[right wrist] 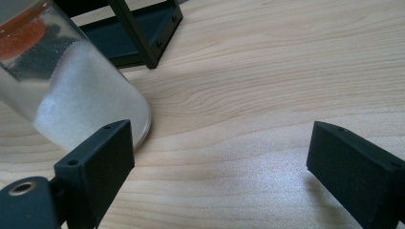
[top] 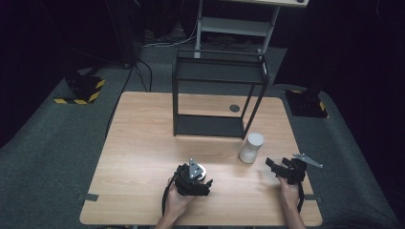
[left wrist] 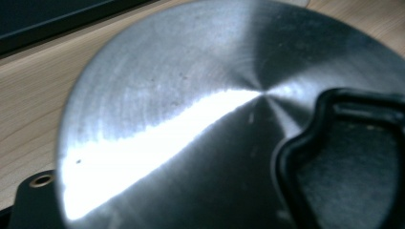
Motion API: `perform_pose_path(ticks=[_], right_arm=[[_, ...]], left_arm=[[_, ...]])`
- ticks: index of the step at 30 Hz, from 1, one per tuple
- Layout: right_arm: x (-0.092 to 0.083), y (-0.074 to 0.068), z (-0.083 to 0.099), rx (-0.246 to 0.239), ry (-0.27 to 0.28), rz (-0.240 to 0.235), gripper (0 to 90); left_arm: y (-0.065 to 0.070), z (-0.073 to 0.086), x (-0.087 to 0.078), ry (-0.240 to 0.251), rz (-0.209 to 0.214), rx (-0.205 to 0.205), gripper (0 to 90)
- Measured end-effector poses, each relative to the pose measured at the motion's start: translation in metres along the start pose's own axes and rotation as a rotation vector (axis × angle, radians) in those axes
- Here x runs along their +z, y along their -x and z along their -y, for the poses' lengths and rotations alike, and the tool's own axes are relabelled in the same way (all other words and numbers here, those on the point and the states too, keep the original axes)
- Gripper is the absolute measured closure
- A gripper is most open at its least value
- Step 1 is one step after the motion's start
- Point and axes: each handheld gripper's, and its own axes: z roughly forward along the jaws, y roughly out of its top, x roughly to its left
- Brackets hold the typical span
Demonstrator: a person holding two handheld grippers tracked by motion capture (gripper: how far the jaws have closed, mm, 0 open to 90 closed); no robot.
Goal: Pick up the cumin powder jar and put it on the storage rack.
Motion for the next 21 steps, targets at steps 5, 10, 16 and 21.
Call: perform_pose_path(ticks=[5, 10, 16, 21], right_arm=[[0.0, 0.0001, -0.0001, -0.001, 0.0, -0.001, 8.0], [-0.0001, 0.0003, 0.0, 0.002, 0.0, -0.002, 8.0], [-0.0002, 0.0004, 0.0003, 0.001, 0.002, -0.002, 8.0], [-0.0003, 0.0006, 0.0005, 0.001, 0.003, -0.003, 8.0]], left_arm=[[0.0008, 0.0008, 0.0022, 0.0, -0.006, -0.007, 18.0], [0.0032, 0.0009, 0.004, -0.001, -0.014, -0.007, 20.7], [0.0034, 0.0006, 0.0042, -0.008, -0.02, -0.008, 23.9], [0.0034, 0.0016, 0.0044, -0.002, -0.021, -0.006, 28.6]])
